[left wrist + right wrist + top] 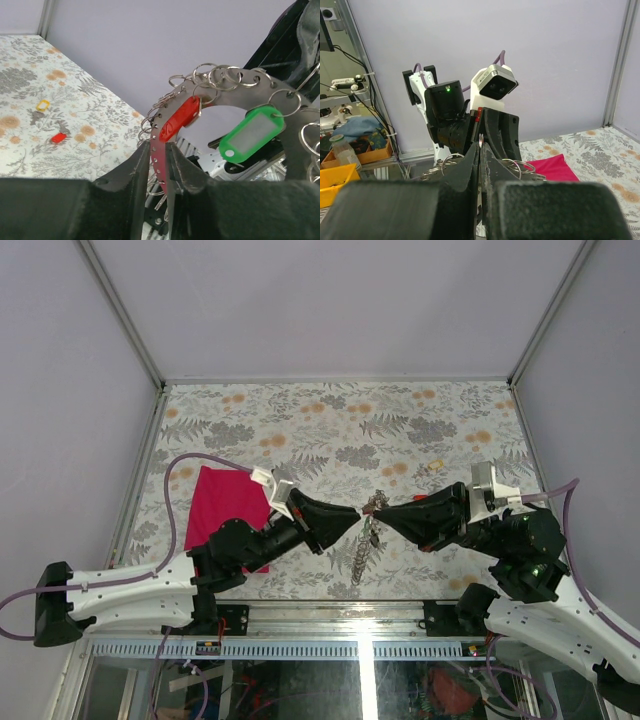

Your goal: Put the keys on the keyring

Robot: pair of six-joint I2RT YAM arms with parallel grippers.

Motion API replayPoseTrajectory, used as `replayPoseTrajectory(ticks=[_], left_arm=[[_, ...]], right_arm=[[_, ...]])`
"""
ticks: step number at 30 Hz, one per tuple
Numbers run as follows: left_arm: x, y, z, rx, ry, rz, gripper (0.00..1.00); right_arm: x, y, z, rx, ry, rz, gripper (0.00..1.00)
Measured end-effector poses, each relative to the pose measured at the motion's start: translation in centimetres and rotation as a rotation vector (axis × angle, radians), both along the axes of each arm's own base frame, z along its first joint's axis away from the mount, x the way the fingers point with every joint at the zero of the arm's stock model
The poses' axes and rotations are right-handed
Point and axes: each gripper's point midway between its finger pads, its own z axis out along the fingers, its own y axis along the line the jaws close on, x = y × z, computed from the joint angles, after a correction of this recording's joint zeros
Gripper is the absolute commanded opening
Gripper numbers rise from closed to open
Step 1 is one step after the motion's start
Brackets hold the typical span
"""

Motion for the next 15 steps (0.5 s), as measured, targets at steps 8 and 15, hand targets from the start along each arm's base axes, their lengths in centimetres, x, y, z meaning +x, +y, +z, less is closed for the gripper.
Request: replayPoseTrajectory(ticks=[8,15], left_arm=[[-0.9,-0.4,-0.2,0.018,-0.032,-0.052,0.64],[-0.8,-1.0,-2.1,0.054,-0.007,-0.057,0.72]], right_arm=[[-0.7,0.1,-0.2,-0.012,-0.015,0.04,0.0],[-1.2,0.3,-0.3,-0.02,-0.024,0.067,0.0]])
